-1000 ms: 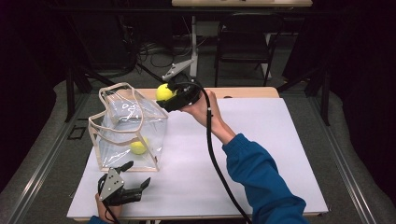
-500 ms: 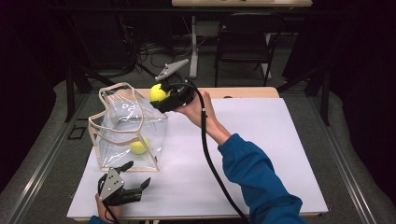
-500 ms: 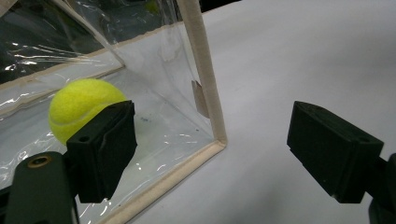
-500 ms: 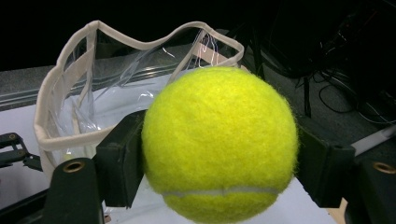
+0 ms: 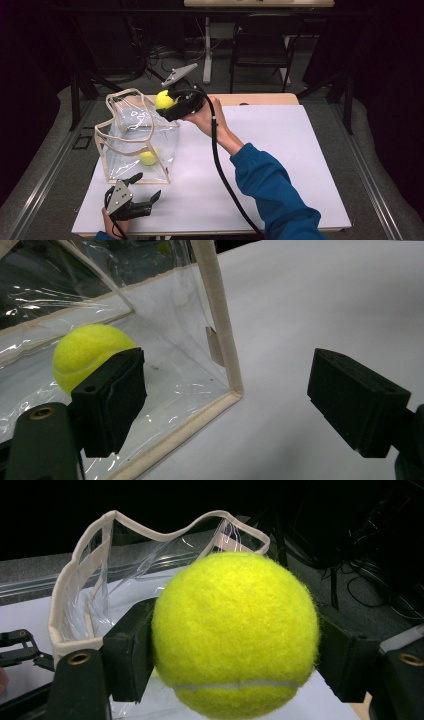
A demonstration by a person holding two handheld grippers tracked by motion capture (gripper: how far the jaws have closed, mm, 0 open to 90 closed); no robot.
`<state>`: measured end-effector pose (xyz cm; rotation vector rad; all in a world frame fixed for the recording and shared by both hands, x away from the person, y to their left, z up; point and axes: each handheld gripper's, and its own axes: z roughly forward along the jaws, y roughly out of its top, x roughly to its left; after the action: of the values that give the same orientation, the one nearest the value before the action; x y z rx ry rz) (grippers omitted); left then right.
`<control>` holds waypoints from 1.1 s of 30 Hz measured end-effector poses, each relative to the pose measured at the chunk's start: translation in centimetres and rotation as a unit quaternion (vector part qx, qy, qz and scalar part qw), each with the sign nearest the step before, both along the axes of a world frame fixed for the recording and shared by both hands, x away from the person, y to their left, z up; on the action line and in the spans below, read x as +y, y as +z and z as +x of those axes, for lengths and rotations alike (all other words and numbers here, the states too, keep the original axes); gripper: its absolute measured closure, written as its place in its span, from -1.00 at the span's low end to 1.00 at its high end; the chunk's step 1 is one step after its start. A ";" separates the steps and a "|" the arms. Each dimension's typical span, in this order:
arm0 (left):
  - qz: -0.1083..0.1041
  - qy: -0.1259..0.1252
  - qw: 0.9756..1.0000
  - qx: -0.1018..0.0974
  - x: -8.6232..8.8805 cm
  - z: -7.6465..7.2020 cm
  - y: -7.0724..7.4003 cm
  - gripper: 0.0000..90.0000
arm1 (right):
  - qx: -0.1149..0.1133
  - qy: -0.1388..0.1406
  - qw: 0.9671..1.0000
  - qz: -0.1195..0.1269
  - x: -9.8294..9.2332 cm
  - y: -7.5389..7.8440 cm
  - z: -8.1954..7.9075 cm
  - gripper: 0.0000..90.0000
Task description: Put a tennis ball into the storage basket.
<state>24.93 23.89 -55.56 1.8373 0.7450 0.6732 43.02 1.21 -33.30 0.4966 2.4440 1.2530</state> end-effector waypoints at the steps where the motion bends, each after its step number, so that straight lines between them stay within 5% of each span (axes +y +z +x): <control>1: 0.001 0.000 1.000 0.000 0.0 0.0 0.0 -0.65 | -0.001 0.002 1.000 0.002 0.2 0.0 -0.1 -0.41; 33: -0.003 0.000 1.000 -0.001 0.0 0.0 0.0 -0.65 | -0.009 0.019 1.000 0.018 2.2 0.0 -0.7 -0.41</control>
<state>24.91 23.91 -55.56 1.8316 0.7446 0.6714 42.37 3.42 -33.29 0.4473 2.4310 1.3127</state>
